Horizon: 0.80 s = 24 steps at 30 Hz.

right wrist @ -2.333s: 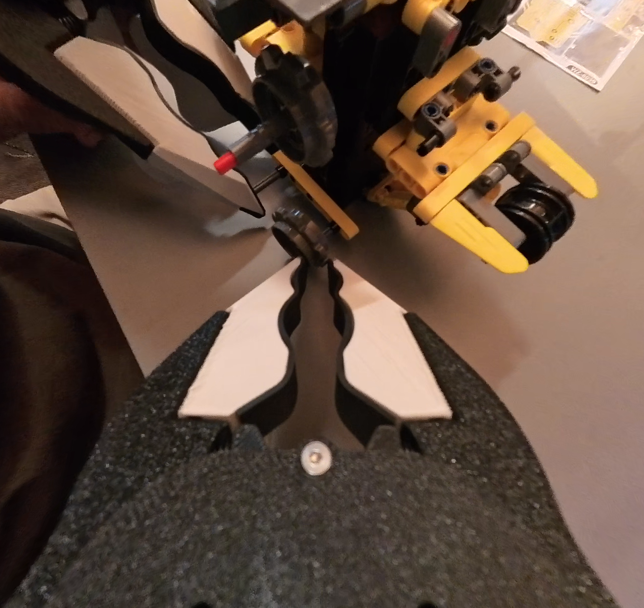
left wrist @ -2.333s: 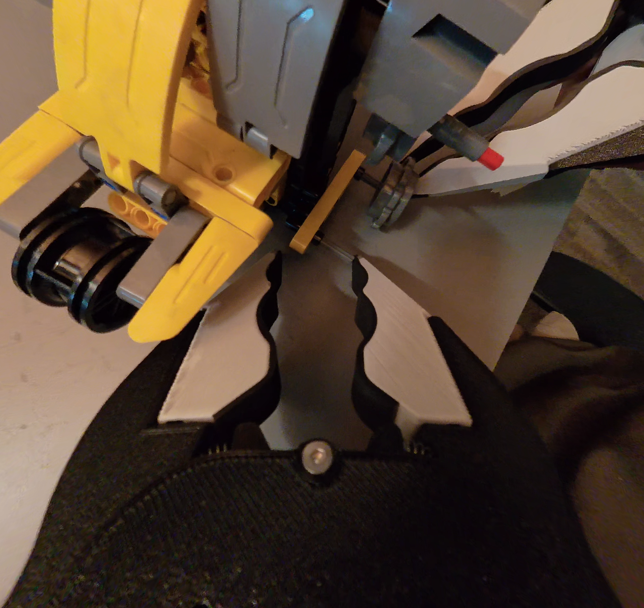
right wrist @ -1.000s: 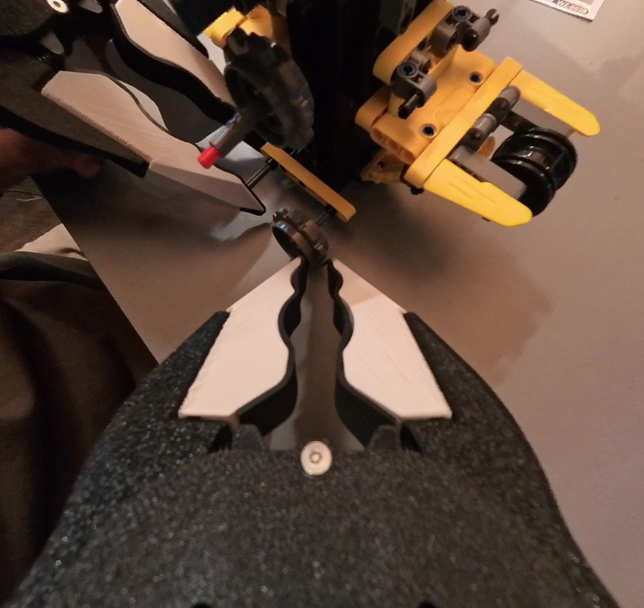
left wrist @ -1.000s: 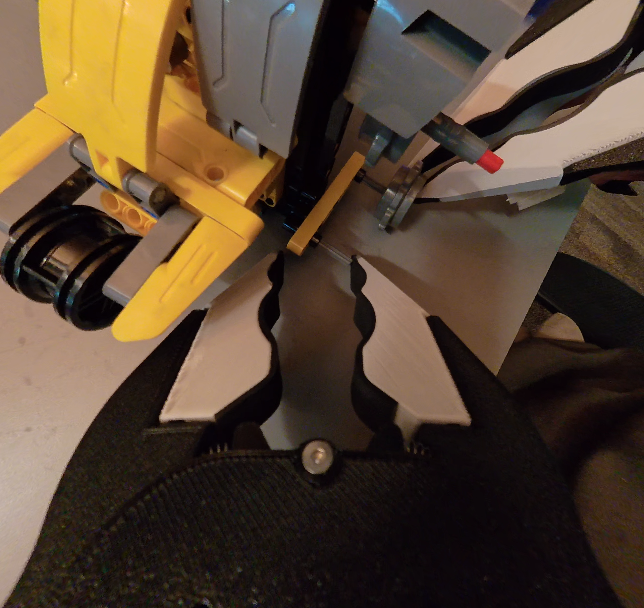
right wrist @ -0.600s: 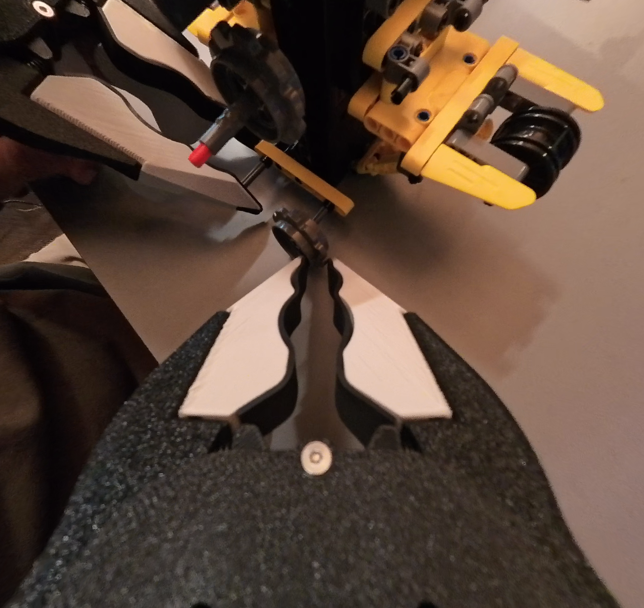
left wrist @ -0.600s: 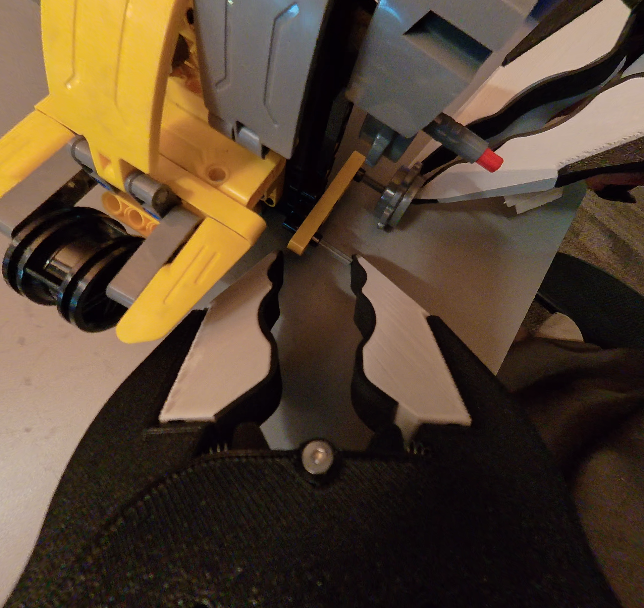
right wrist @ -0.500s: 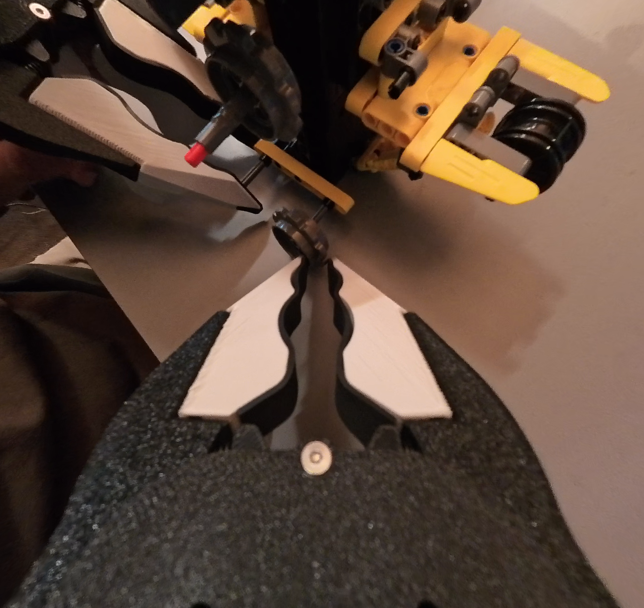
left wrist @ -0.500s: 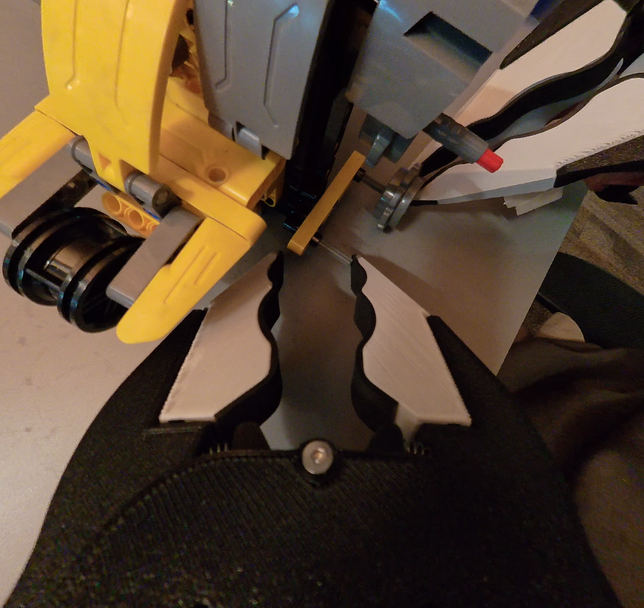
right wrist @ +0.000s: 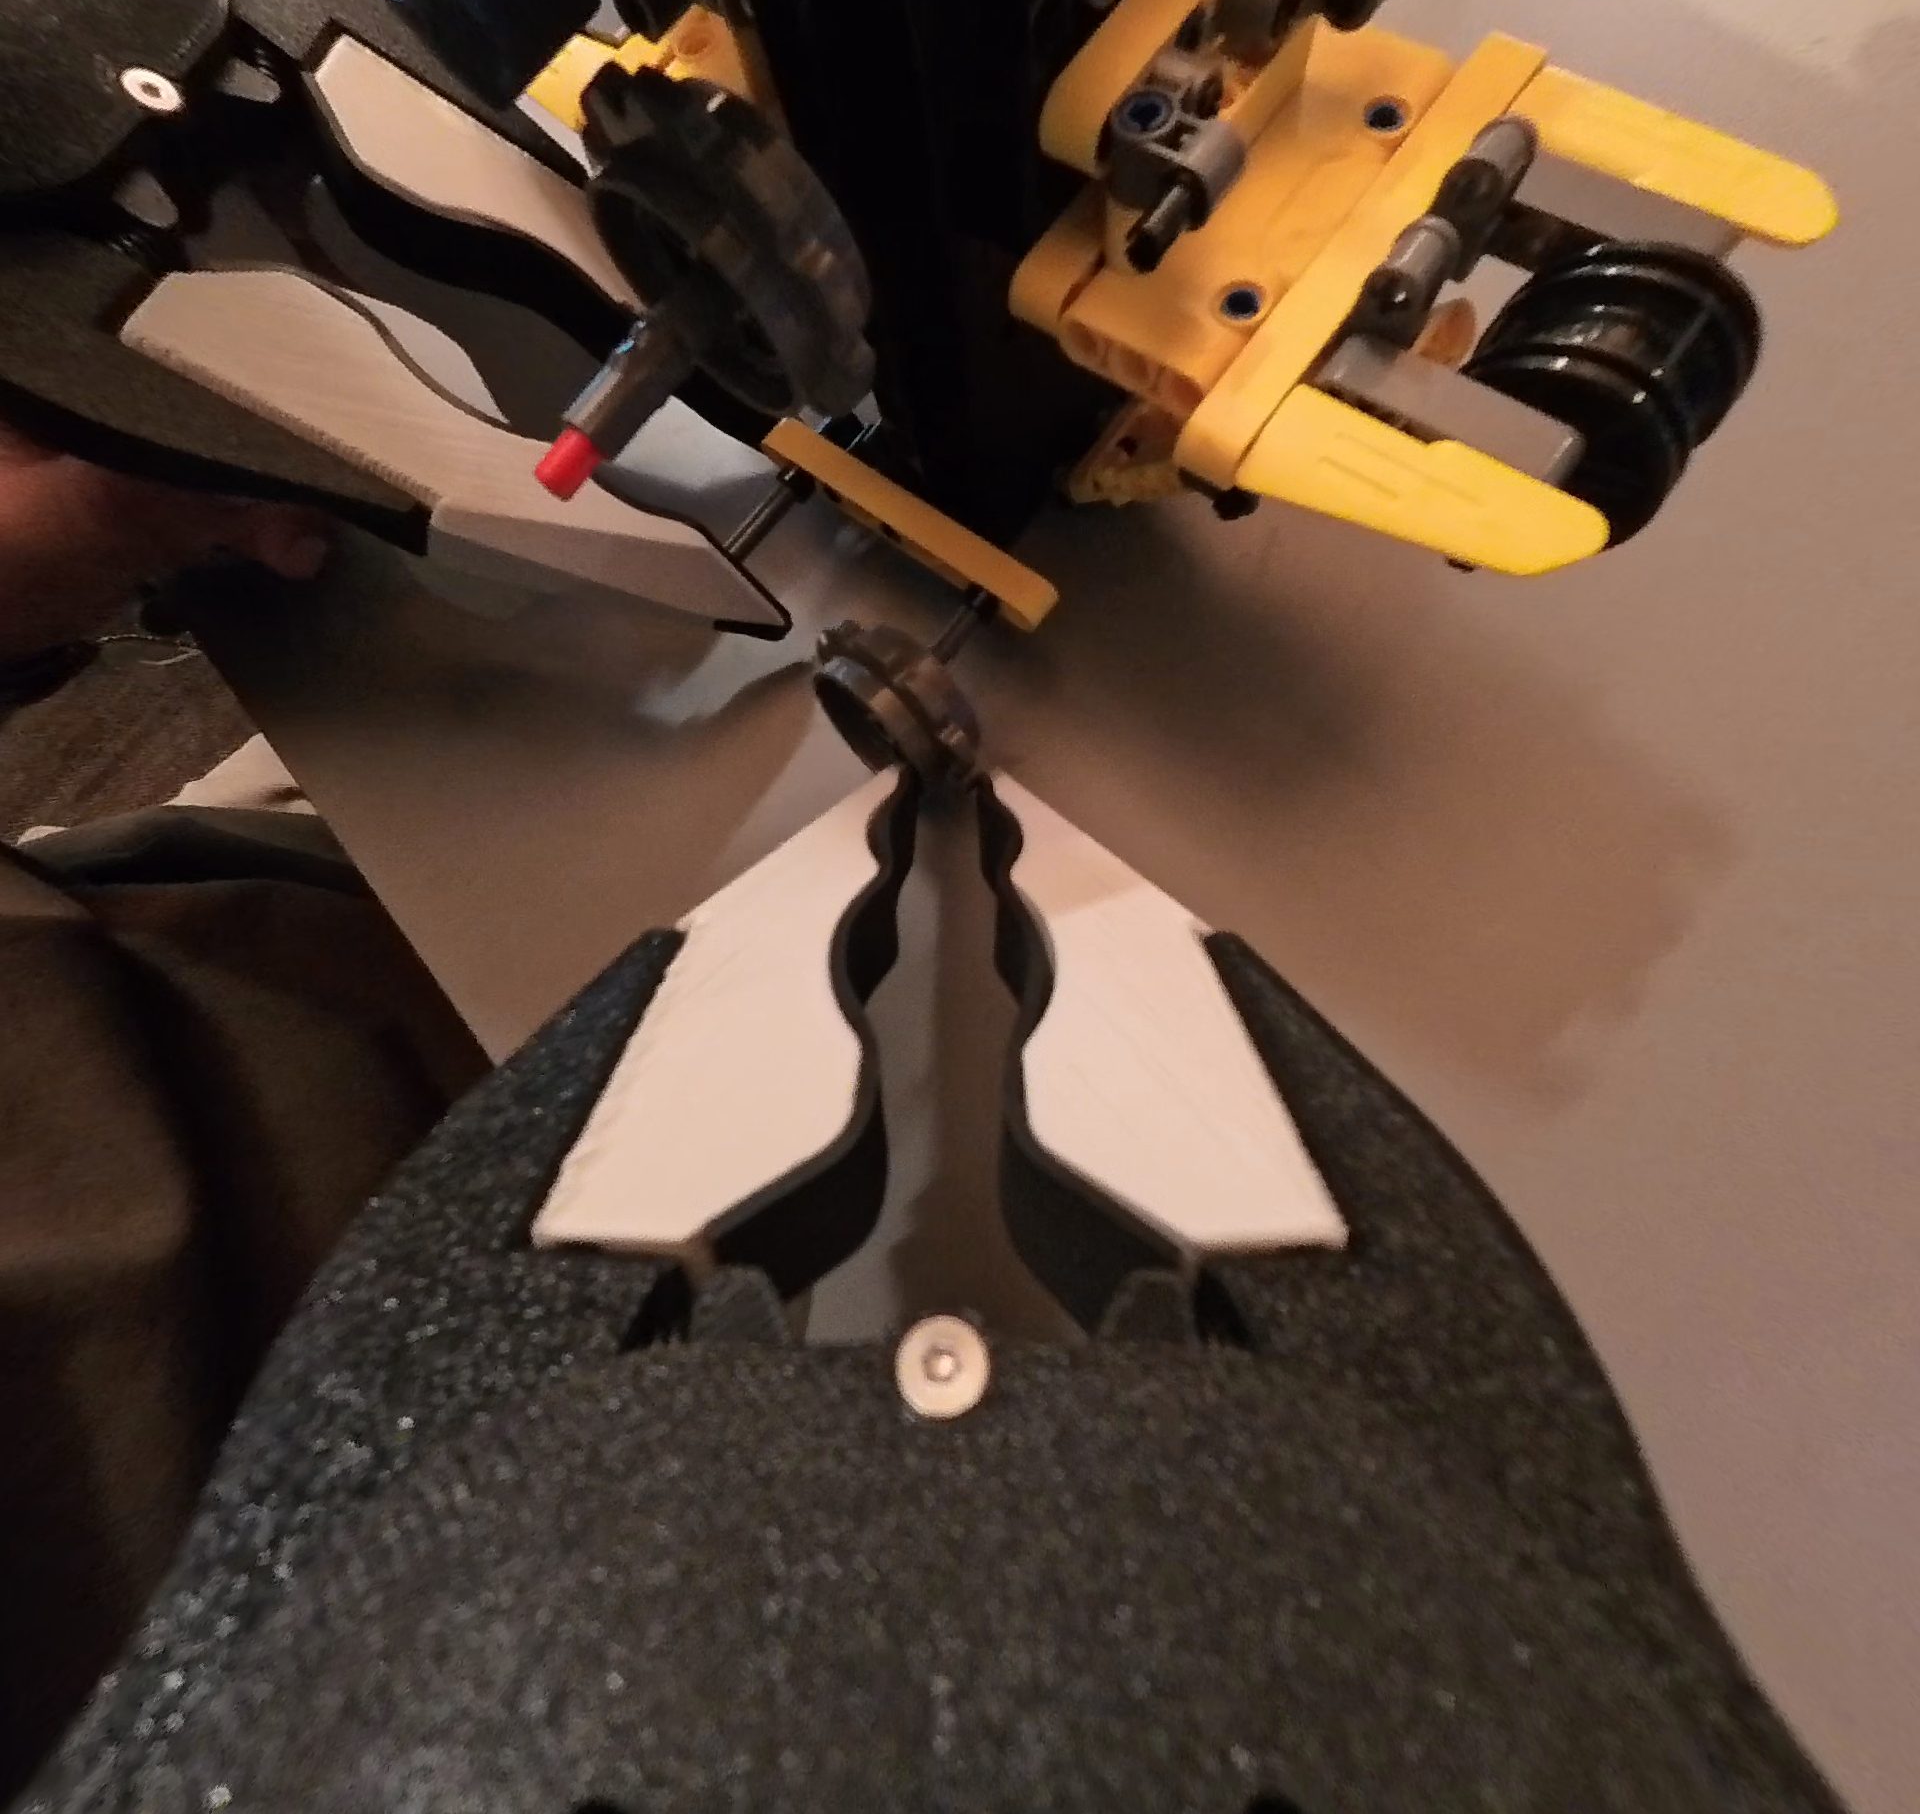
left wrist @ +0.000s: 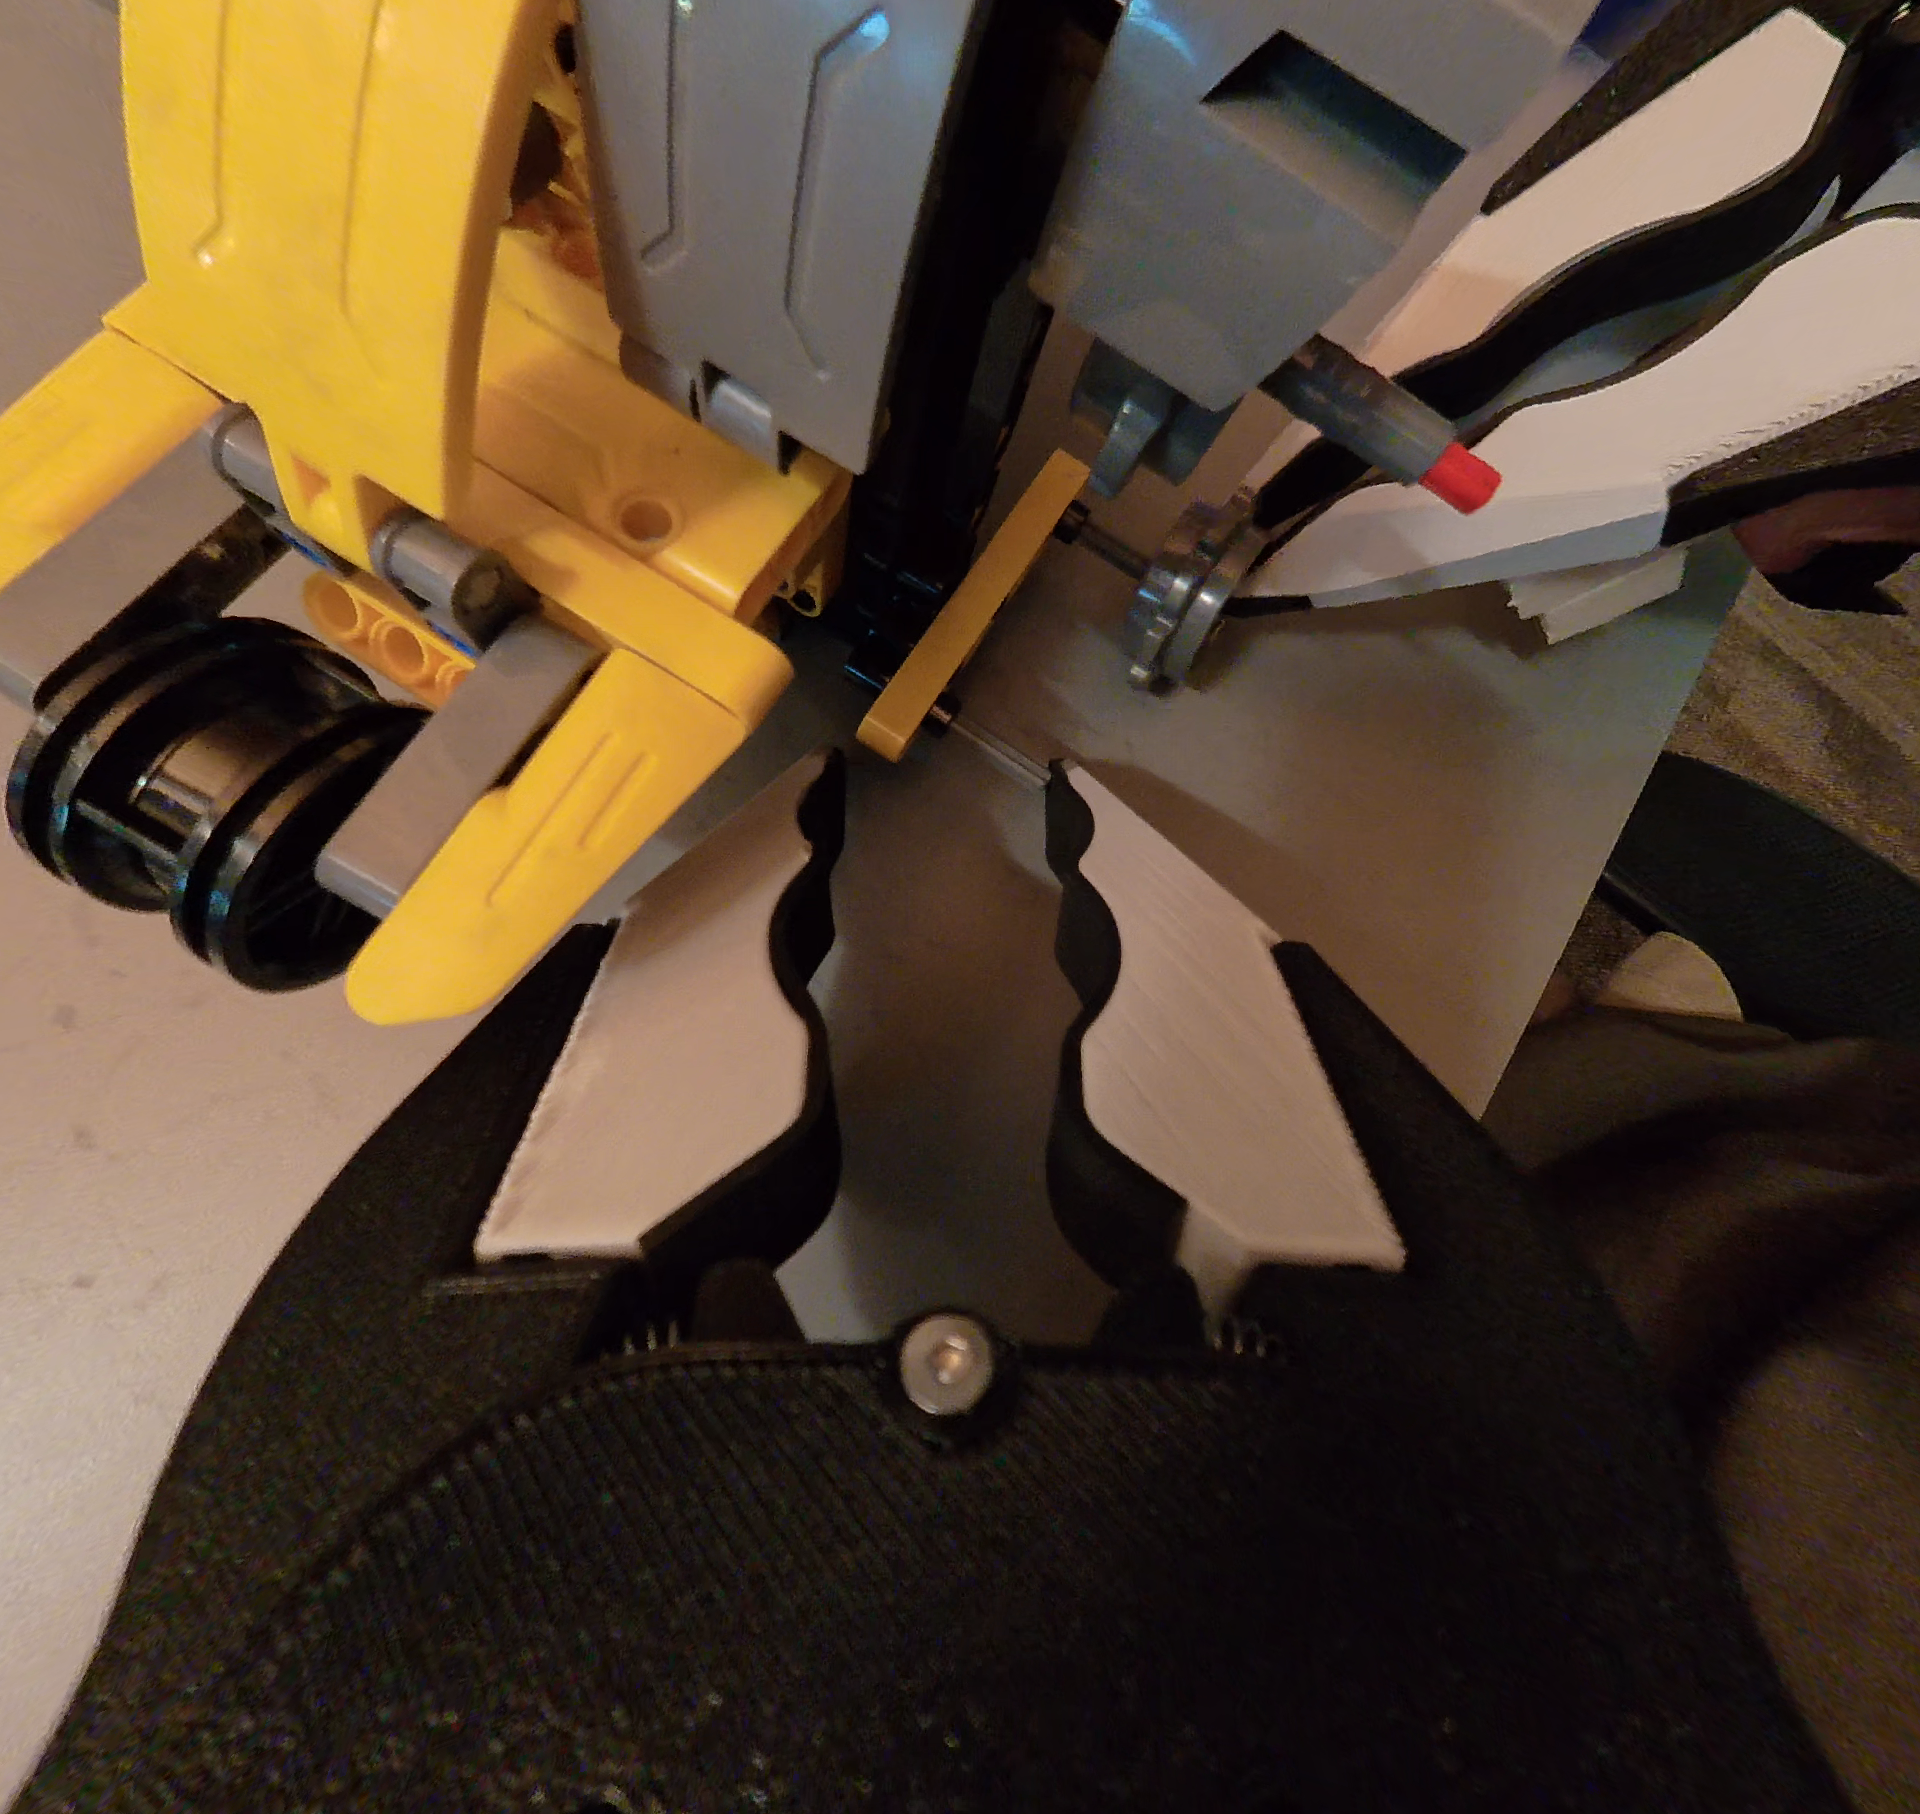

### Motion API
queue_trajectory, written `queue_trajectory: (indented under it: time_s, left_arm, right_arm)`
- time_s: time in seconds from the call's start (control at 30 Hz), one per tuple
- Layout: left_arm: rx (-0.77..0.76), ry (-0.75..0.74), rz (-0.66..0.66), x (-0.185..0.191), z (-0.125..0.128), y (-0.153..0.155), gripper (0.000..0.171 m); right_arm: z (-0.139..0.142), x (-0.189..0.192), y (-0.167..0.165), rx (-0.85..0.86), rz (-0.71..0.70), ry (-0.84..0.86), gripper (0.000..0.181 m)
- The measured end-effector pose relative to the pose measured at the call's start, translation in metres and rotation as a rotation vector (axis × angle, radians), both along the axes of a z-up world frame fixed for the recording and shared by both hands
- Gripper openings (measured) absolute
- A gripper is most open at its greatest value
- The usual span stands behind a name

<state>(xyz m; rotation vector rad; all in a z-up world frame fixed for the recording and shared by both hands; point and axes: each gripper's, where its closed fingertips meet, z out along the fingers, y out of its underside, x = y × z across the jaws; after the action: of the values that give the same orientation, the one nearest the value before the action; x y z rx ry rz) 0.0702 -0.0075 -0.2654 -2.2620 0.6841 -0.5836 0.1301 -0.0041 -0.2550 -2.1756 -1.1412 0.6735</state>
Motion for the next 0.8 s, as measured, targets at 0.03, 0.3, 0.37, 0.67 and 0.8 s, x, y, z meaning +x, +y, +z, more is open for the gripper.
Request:
queue_trajectory:
  time_s: [0.03,0.3,0.37,0.67,0.8]
  left_arm:
    - [0.0,0.001,0.0,0.0,0.0,0.0001,0.038]
    - [0.0,0.0,0.0,-0.0001,0.0,0.0003,0.038]
    - [0.0,0.0,0.0,-0.0001,0.0,0.0003,0.038]
    - [0.002,0.004,0.0,-0.0001,-0.0001,0.0004,0.038]
    - [0.003,0.005,0.001,-0.0002,-0.0001,0.0005,0.038]
  right_arm:
    - [-0.0004,0.0001,0.0005,-0.001,0.0,0.0,0.011]
    - [-0.0006,-0.0016,-0.0003,-0.014,0.003,0.008,0.011]
    - [-0.0003,-0.002,-0.0003,-0.014,0.002,0.007,0.011]
    - [0.0015,-0.0033,0.0004,-0.009,0.005,-0.003,0.011]
    - [0.0012,-0.0032,0.0003,-0.011,0.001,-0.006,0.011]
